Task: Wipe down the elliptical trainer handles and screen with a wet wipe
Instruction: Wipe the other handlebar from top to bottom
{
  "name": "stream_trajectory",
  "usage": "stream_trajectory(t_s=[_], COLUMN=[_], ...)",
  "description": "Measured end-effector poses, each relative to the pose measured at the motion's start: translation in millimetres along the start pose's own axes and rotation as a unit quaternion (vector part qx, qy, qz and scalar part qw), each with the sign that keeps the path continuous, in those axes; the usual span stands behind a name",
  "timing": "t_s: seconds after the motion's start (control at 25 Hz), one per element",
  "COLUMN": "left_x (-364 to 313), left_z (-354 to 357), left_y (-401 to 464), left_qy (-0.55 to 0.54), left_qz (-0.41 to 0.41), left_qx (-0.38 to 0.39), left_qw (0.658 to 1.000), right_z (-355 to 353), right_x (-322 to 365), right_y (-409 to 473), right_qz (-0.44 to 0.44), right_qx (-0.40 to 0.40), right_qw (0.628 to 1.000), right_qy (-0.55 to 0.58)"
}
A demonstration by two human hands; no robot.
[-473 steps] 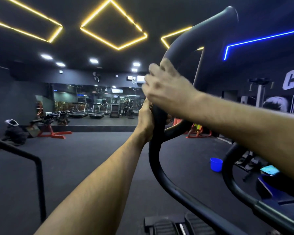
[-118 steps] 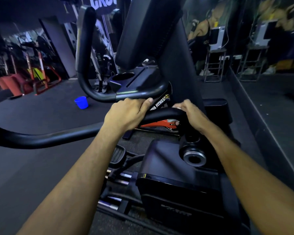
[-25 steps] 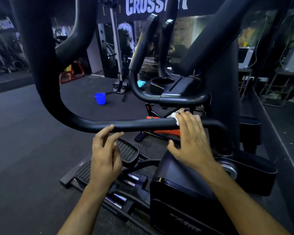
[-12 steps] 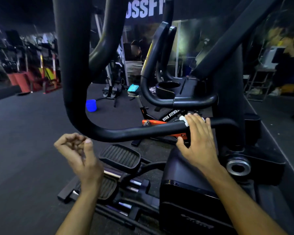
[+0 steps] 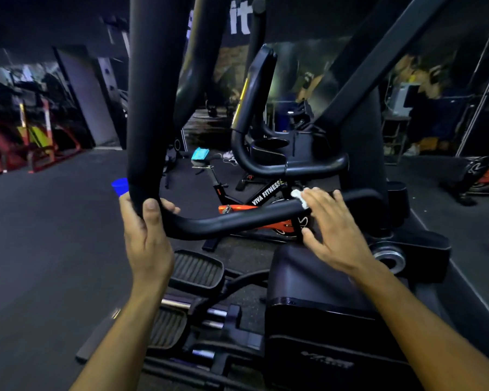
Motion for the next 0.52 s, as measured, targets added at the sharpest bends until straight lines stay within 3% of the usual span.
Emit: stream_trajectory(t_s=[0.12, 0.28, 0.44, 0.52], left_x=[3.5, 5.6, 6.8, 8.1], left_z=[-2.2, -3.5, -2.1, -1.7], left_y=[0.8, 0.3, 0.1, 1.3], left_qy=[0.031, 0.025, 0.039, 0.031], left_qz=[0.009, 0.026, 0.043, 0.046], left_qx=[0.027, 0.042, 0.037, 0.038], left_qw=[0.999, 0.998, 0.998, 0.998], right_z=[-2.2, 2.4, 3.7, 12.3], right_x=[8.0, 21.4, 43.6, 72.9], right_y=[14.5, -8.9, -3.6, -10.6], right_qz=[0.046, -0.039, 0.051, 0.011], right_qx=[-0.001, 0.012, -0.03, -0.024], right_qw=[0.999, 0.999, 0.998, 0.999], right_qy=[-0.004, -0.037, 0.033, 0.047])
Point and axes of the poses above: each hand's wrist, its own y-axis towards the middle knuckle, its own z-axis out of the palm, x = y × z, the point moved 4 cm from there along y, towards the middle knuckle, and after that the axes turned 13 degrees about z, right-handed, at the moved point
